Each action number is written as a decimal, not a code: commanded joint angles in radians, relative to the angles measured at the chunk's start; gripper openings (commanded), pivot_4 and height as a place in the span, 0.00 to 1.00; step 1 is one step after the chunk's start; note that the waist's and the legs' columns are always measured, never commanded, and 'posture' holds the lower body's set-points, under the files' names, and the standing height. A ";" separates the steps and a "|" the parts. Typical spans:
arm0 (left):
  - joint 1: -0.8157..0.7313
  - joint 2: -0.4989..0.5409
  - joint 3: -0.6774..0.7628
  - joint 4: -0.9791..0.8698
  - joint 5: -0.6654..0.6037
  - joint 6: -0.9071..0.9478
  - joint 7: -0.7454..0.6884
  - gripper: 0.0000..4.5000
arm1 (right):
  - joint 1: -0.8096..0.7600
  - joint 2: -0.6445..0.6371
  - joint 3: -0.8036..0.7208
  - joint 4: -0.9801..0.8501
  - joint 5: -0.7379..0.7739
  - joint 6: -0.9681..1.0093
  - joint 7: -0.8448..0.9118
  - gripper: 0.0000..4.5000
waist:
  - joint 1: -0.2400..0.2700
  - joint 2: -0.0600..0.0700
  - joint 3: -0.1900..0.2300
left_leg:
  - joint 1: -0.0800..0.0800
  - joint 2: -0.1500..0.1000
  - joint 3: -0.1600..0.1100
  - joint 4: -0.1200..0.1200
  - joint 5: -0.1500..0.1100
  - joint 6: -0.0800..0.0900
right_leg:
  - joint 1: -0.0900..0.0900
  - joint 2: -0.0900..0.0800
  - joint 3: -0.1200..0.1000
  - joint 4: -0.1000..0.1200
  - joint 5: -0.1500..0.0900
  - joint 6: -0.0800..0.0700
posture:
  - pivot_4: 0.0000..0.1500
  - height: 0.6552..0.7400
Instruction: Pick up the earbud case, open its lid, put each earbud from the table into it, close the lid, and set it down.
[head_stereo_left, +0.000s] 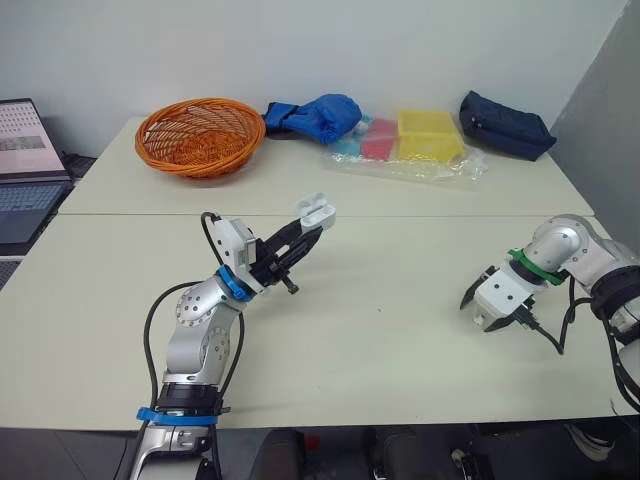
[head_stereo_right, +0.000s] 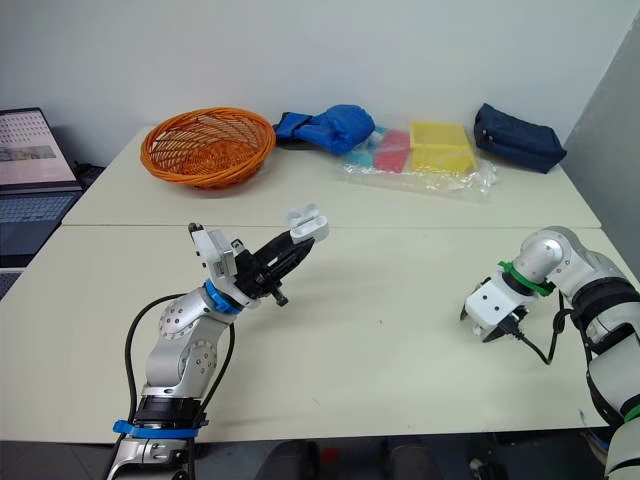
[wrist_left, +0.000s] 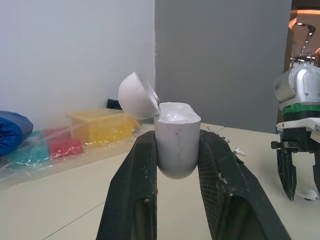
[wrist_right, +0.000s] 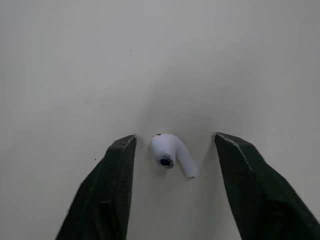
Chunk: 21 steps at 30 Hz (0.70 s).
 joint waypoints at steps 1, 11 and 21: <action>-0.020 -0.001 -0.001 -0.032 -0.006 -0.017 0.002 0.17 | -0.013 0.000 0.010 0.009 0.015 -0.013 0.054 0.32 | -0.001 0.000 0.000 | 0.002 0.000 0.000 0.000 0.000 0.000 | 0.002 0.000 0.001 0.000 -0.001 0.001 | 1.00 1.00; -0.025 -0.007 -0.004 -0.019 -0.008 -0.018 -0.004 0.17 | 0.062 -0.108 -0.056 -0.136 0.164 0.189 0.054 0.04 | 0.001 0.000 0.000 | 0.009 0.001 -0.001 -0.002 0.000 0.000 | 0.007 -0.001 0.002 0.001 -0.005 -0.004 | 1.00 1.00; -0.018 -0.019 -0.011 -0.006 -0.009 -0.030 -0.009 0.17 | 0.568 -0.468 -0.433 -0.899 0.428 1.079 -0.199 0.04 | 0.007 0.003 0.001 | 0.007 0.000 -0.003 -0.009 -0.001 -0.001 | 0.007 -0.010 -0.002 0.000 -0.011 0.002 | 1.00 1.00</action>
